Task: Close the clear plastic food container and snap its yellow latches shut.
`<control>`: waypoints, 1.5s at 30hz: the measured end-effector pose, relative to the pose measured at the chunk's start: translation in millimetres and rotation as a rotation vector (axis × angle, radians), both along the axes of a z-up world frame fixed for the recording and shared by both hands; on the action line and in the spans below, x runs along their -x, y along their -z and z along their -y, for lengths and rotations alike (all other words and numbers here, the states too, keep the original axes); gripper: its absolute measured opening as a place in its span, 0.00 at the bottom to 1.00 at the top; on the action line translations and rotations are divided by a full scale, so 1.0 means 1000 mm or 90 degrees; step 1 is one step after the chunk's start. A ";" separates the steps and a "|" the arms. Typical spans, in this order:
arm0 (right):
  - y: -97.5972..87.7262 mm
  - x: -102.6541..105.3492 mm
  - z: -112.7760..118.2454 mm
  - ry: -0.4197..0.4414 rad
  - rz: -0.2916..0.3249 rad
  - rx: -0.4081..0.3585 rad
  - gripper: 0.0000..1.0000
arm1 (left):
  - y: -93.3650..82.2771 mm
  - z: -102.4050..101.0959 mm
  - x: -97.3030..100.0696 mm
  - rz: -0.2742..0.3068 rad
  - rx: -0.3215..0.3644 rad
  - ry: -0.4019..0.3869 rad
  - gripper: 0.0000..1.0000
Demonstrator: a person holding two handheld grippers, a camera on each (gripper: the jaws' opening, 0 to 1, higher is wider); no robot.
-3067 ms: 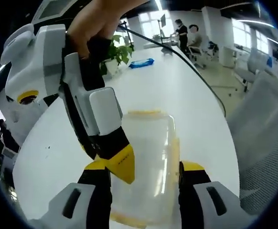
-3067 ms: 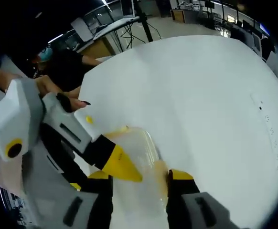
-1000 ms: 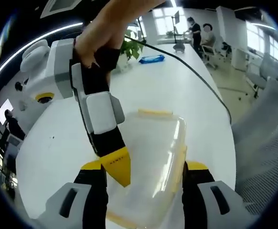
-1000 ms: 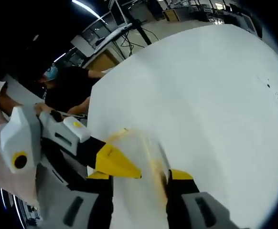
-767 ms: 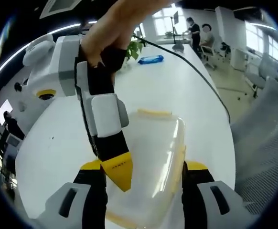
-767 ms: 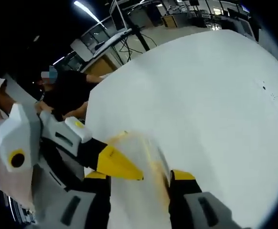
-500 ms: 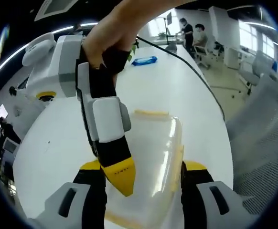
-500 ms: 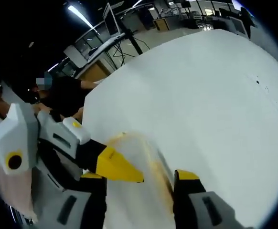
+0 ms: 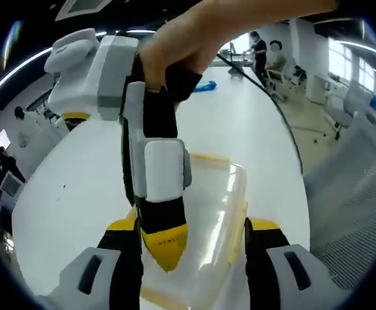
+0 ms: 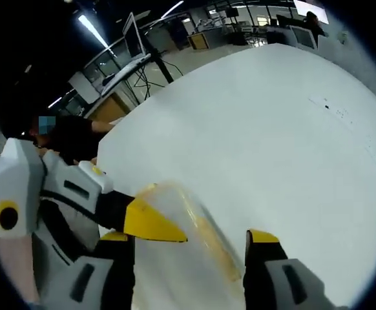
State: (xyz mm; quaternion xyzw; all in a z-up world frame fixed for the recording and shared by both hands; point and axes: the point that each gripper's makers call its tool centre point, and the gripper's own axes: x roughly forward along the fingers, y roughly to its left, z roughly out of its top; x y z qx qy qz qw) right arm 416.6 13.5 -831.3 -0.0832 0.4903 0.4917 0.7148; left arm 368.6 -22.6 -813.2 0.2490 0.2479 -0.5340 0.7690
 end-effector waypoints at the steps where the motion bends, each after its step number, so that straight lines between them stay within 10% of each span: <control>1: -0.001 -0.001 0.003 0.007 0.005 0.002 0.64 | 0.000 -0.001 0.000 -0.001 -0.001 -0.003 0.63; 30: -0.014 0.018 0.069 0.156 0.071 0.009 0.61 | -0.025 -0.049 -0.022 -0.028 0.082 -0.163 0.56; 45: -0.007 0.039 0.087 0.210 0.070 0.021 0.57 | -0.006 -0.069 -0.020 -0.089 0.103 -0.229 0.55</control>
